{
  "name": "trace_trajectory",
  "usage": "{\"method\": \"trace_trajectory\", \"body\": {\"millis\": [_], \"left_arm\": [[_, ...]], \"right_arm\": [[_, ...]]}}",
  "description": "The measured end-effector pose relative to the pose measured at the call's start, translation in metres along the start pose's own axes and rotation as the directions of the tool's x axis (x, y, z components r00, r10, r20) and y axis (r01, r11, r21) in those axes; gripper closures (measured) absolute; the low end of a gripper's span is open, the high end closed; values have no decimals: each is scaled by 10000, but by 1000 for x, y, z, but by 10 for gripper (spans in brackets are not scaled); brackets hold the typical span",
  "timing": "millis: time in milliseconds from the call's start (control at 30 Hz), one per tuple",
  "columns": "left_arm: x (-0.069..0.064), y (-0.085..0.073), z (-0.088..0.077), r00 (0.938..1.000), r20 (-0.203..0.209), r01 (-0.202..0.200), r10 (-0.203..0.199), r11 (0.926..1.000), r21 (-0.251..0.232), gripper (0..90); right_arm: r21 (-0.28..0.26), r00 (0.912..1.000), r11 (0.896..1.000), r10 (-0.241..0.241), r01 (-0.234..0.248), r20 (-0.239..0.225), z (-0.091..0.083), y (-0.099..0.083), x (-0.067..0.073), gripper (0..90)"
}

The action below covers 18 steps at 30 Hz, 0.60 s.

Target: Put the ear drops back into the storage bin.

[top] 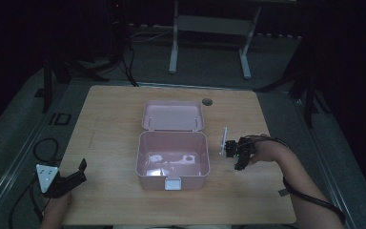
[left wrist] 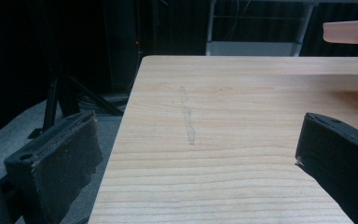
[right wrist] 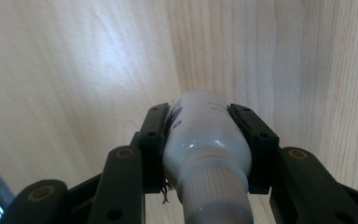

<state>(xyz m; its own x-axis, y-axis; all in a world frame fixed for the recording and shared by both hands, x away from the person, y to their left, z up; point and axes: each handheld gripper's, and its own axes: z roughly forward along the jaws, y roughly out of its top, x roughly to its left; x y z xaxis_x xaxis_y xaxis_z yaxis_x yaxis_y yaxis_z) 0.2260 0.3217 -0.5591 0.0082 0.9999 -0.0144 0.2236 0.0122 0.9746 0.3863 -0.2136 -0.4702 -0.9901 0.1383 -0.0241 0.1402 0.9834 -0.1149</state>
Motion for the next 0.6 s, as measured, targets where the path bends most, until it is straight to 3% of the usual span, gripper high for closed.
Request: {"method": "trace_trajectory", "body": {"millis": [367, 400, 600], "left_arm": [[0, 0, 0, 10000, -3, 3, -3, 10000, 5, 3], [0, 0, 0, 10000, -17, -4, 4, 10000, 0, 3], [0, 0, 0, 10000, -21, 2, -2, 10000, 1, 3]], "right_arm": [[145, 9993, 9993, -345, 342, 173, -31, 11, 14, 593], [-11, 9987, 9992, -398, 399, 312, -42, 14, 17, 592], [-75, 9987, 9994, -325, 328, 398, -64, 25, 24, 592]]}}
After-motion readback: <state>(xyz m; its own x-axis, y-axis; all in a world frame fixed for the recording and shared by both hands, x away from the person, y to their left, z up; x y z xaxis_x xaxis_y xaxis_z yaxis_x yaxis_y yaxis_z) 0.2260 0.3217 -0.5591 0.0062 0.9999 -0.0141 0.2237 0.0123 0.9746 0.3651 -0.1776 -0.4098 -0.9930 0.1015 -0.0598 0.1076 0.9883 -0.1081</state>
